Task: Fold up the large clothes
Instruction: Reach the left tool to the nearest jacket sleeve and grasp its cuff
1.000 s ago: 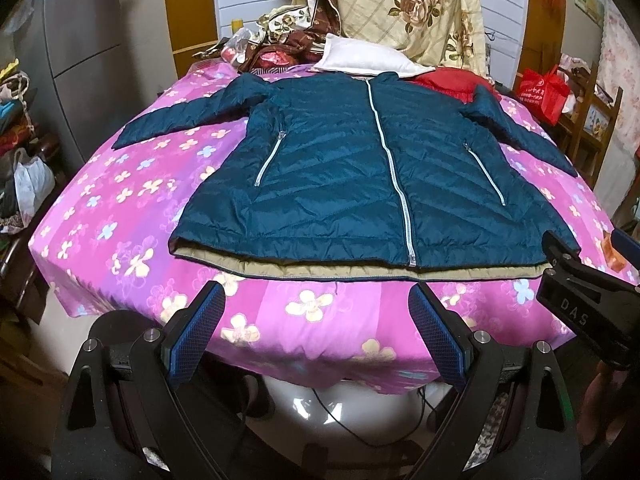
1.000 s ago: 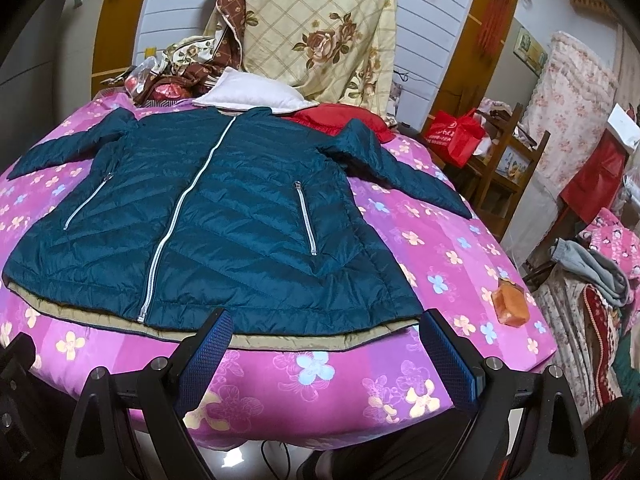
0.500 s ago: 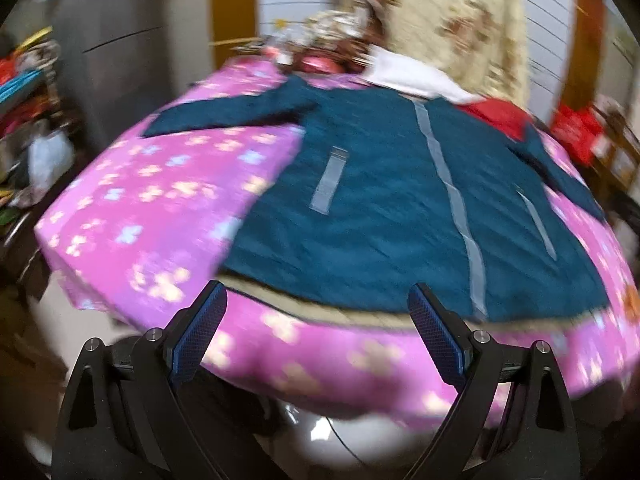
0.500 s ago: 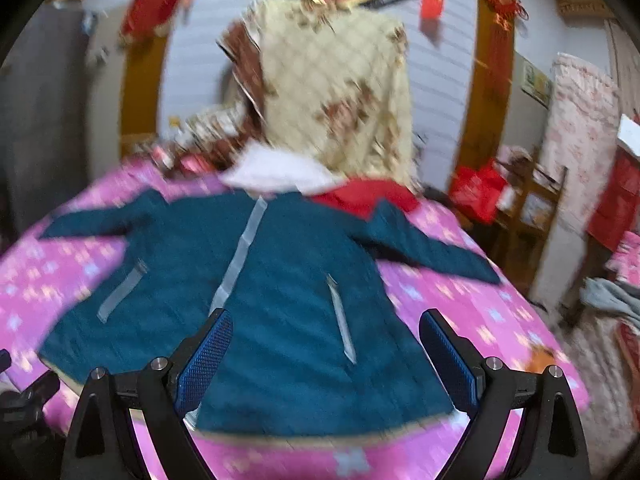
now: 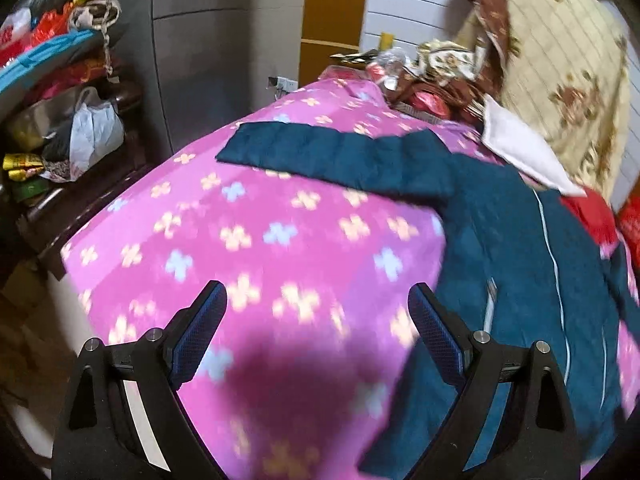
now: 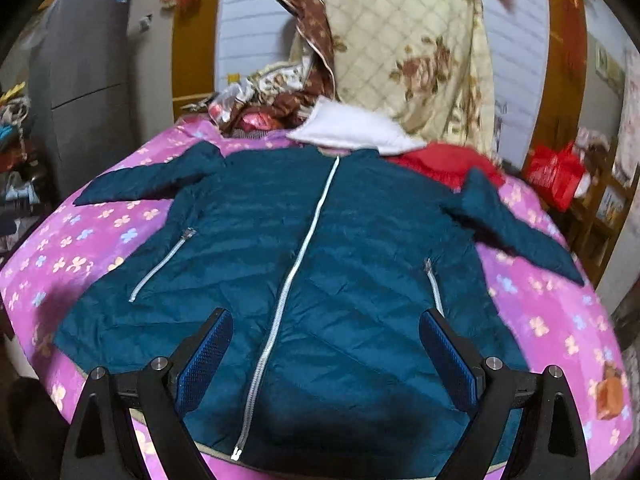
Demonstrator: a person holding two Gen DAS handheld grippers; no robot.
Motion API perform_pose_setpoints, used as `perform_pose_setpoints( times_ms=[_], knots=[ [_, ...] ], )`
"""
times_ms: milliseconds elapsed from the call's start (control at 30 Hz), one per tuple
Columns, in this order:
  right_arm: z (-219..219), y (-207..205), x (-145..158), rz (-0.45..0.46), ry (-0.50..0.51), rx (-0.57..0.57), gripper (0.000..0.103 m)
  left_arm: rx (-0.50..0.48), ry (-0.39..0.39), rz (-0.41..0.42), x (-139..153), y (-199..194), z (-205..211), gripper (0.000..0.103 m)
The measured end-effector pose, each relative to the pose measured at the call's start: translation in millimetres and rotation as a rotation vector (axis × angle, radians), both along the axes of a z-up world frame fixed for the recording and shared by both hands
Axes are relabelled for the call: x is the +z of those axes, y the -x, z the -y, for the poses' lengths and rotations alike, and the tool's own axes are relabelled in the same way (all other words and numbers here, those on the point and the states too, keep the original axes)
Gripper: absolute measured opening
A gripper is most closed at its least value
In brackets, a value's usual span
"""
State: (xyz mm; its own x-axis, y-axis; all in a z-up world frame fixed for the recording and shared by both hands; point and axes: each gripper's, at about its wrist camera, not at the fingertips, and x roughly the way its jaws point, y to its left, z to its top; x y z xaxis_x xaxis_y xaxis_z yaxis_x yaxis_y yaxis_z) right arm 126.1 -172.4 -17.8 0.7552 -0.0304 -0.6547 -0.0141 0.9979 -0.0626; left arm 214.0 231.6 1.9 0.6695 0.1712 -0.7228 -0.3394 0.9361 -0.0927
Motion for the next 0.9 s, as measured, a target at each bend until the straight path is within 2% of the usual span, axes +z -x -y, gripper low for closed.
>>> perform_pose_setpoints(
  times_ms=[167, 233, 300, 400, 533, 733, 900],
  knots=[
    [34, -20, -11, -0.032, -0.089, -0.068, 0.093, 0.027, 0.084, -0.023, -7, -73, -50, 0.093],
    [45, -25, -15, -0.041, -0.108, -0.101, 0.093, 0.026, 0.167, -0.048, -18, -106, -74, 0.092],
    [55, -32, -19, -0.053, -0.122, -0.134, 0.093, 0.039, 0.260, -0.086, -34, -134, -98, 0.070],
    [64, -39, -24, -0.063, -0.126, -0.172, 0.093, 0.084, 0.415, -0.124, -63, -166, -132, 0.068],
    [69, -46, -30, -0.076, -0.097, -0.205, 0.093, 0.139, 0.590, -0.105, -95, -191, -158, 0.068],
    [69, -56, -39, -0.103, -0.064, -0.216, 0.093, 0.171, 0.711, -0.075, -118, -220, -174, 0.068],
    [64, -60, -42, -0.096, -0.040, -0.210, 0.093, 0.168, 0.711, -0.045, -116, -241, -183, 0.067]
  ],
)
